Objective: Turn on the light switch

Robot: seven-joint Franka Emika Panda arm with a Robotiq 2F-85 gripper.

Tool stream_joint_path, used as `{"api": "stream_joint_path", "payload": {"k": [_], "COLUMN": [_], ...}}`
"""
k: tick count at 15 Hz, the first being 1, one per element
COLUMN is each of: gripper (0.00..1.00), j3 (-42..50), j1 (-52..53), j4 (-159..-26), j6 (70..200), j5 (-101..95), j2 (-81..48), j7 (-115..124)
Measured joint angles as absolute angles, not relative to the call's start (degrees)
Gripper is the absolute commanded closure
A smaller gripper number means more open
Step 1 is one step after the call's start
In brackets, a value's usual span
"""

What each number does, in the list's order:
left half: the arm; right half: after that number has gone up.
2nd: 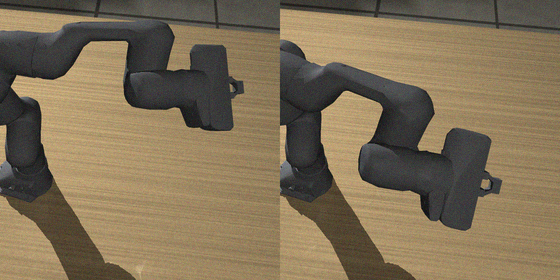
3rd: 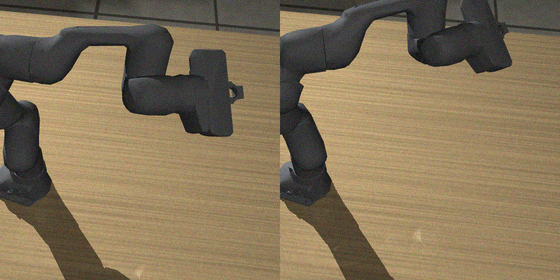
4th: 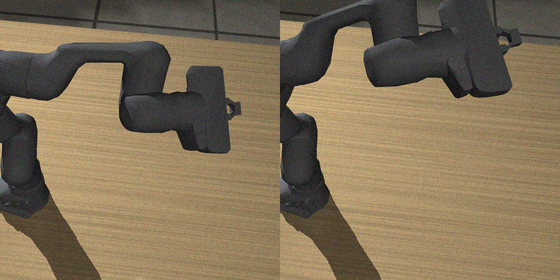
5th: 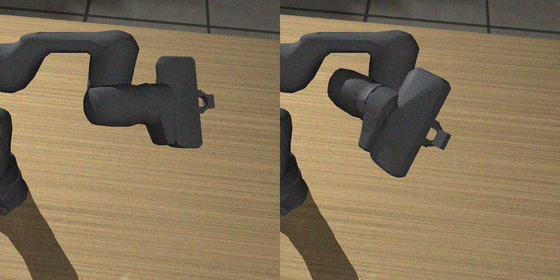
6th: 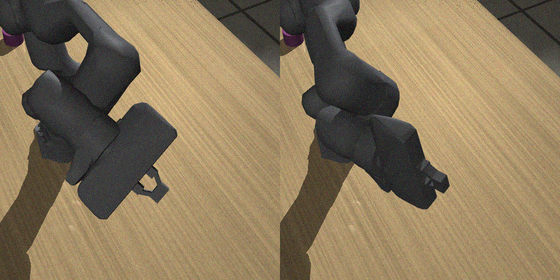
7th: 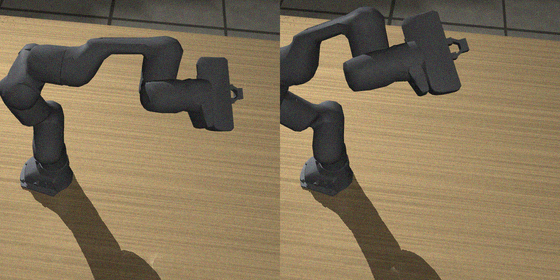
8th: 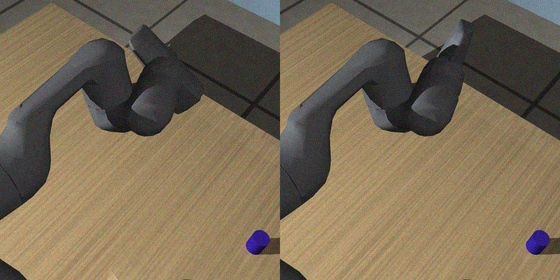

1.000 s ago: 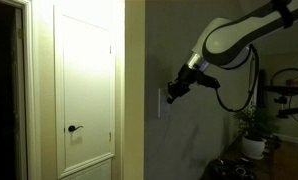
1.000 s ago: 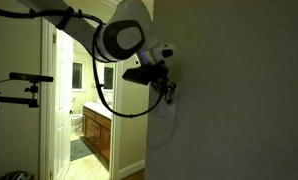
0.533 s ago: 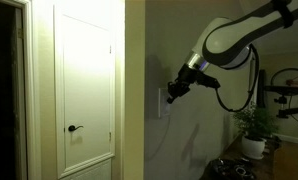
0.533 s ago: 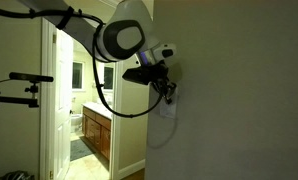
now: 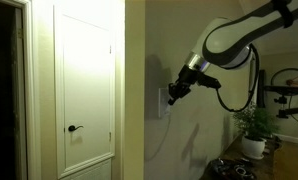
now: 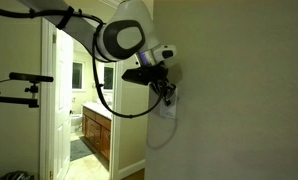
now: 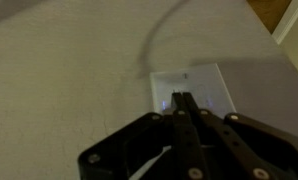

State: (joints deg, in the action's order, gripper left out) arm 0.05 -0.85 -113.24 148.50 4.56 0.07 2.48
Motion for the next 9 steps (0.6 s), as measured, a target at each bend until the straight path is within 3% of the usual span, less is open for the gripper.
{"api": "stream_joint_path", "payload": {"k": [9], "gripper": [0.15], "j3": [1.0], "j1": [-1.0], "j4": [-116.5], "j6": [121.3], "j5": [4.7], "j2": [6.4], "j7": [-1.8]}}
